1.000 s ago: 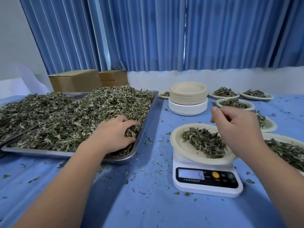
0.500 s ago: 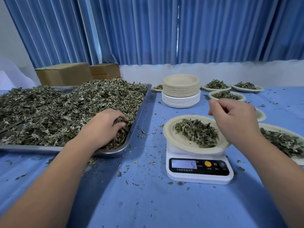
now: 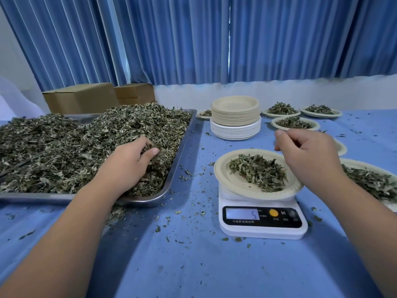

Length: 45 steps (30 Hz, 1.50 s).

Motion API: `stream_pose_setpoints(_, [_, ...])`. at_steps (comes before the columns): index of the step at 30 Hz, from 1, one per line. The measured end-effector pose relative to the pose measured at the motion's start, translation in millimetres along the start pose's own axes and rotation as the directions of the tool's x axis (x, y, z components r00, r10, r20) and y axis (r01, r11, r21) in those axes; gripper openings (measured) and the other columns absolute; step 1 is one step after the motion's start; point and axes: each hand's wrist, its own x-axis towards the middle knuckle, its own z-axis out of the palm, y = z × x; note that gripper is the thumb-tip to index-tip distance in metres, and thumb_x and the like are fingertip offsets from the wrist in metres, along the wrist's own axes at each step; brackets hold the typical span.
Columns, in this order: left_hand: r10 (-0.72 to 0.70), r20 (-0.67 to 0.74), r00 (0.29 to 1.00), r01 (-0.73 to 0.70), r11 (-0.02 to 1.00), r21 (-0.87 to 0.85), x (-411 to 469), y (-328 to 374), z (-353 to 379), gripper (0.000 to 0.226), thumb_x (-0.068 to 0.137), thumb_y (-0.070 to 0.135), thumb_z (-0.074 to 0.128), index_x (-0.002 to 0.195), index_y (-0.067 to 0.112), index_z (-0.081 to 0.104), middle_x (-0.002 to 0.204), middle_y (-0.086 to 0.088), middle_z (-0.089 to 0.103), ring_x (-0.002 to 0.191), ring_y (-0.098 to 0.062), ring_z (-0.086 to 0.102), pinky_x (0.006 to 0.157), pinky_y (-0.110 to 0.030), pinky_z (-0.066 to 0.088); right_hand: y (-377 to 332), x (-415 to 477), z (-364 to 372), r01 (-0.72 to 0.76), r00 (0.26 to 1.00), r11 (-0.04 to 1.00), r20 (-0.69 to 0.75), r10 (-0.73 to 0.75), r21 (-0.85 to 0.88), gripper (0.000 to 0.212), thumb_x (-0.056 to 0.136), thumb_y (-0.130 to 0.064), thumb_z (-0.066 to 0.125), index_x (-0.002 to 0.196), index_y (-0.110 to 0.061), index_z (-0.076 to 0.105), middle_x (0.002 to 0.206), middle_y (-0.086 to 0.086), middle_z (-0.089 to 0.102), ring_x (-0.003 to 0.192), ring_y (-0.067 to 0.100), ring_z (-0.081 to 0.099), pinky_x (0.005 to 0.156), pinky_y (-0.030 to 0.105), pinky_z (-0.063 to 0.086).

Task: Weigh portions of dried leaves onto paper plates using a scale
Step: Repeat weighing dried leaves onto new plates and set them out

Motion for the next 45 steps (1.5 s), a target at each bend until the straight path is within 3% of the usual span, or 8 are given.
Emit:
stream_pose_setpoints(7, [0.007,-0.082,0.997,-0.019,0.989,-0.145,-5,4,-4,0.018,0.096,0.043,0.049,0.095,0.025,0.054,0.04,0.008,0.053,0.038,0.0,0.049,0.036,-0.014,0.031,-1,0,-3,-0.077,0.997,0.996,0.008,0.077,0.037,0.041,0.096,-0.025,0.054,0.064,-0.001,0.064,0.038,-0.002,0.038,0.041,0.012,0.037,0.049,0.025,0.026])
stream_pose_setpoints(16, [0.007,-0.258,0.966,-0.109,0.918,-0.382,-4,51,-16,0.032,0.097,0.043,0.049,0.071,0.025,0.052,0.051,0.01,0.054,0.043,-0.004,0.044,0.045,-0.025,0.034,2,3,-2,-0.063,0.998,0.998,-0.005,0.063,0.028,0.042,0.096,-0.024,0.053,0.063,0.0,0.064,0.036,-0.005,0.039,0.042,0.01,0.04,0.044,0.018,0.027])
stream_pose_setpoints(23, [0.159,-0.134,0.978,-0.207,0.802,-0.56,14,135,-4,0.03,0.097,0.039,0.052,0.07,0.025,0.055,0.051,0.017,0.051,0.046,0.0,0.043,0.044,-0.013,0.034,6,6,-4,-0.092,0.996,0.995,-0.015,0.093,0.046,0.044,0.096,-0.027,0.052,0.066,0.005,0.06,0.044,0.003,0.037,0.041,0.012,0.031,0.048,0.027,0.025])
stream_pose_setpoints(27, [0.241,0.041,0.97,-0.185,0.834,-0.52,22,171,17,0.033,0.096,0.043,0.053,0.076,0.018,0.059,0.049,0.014,0.052,0.044,-0.001,0.044,0.047,-0.019,0.036,7,7,-5,-0.088,0.996,0.994,-0.021,0.09,0.056,0.045,0.096,-0.028,0.052,0.065,0.003,0.059,0.05,0.014,0.047,0.044,0.015,0.031,0.051,0.03,0.028])
stream_pose_setpoints(34, [0.319,0.255,0.913,-0.183,0.878,-0.442,12,177,41,0.022,0.093,0.056,0.049,0.105,0.042,0.06,0.094,0.016,0.065,0.088,0.003,0.059,0.079,-0.019,0.045,10,9,-6,-0.079,0.995,0.994,-0.053,0.083,0.076,0.046,0.095,-0.029,0.052,0.064,0.005,0.056,0.056,0.021,0.048,0.052,0.021,0.036,0.053,0.033,0.03])
stream_pose_setpoints(38, [0.357,0.124,0.926,-0.267,0.85,-0.453,7,168,32,0.011,0.096,0.052,0.047,0.1,0.048,0.056,0.095,0.028,0.063,0.091,0.014,0.054,0.073,-0.002,0.038,10,9,-5,-0.065,0.997,0.997,-0.047,0.067,0.047,0.046,0.096,-0.029,0.052,0.066,0.006,0.058,0.053,0.02,0.044,0.05,0.019,0.034,0.052,0.035,0.032])
stream_pose_setpoints(42, [0.239,-0.066,0.969,-0.237,0.822,-0.518,0,148,31,0.015,0.098,0.04,0.048,0.098,0.036,0.063,0.083,0.027,0.063,0.082,0.011,0.056,0.067,-0.004,0.038,11,8,-6,-0.087,0.996,0.994,-0.031,0.089,0.06,0.047,0.096,-0.029,0.051,0.065,0.005,0.057,0.048,0.01,0.039,0.047,0.016,0.032,0.053,0.03,0.029])
stream_pose_setpoints(45, [0.107,-0.164,0.981,-0.174,0.857,-0.486,-8,127,39,0.015,0.096,0.026,0.053,0.094,0.024,0.068,0.073,0.014,0.061,0.066,0.008,0.053,0.058,-0.005,0.035,10,7,-5,-0.092,0.995,0.994,-0.027,0.094,0.058,0.047,0.096,-0.03,0.051,0.067,0.006,0.058,0.053,0.02,0.047,0.048,0.017,0.034,0.053,0.03,0.03])
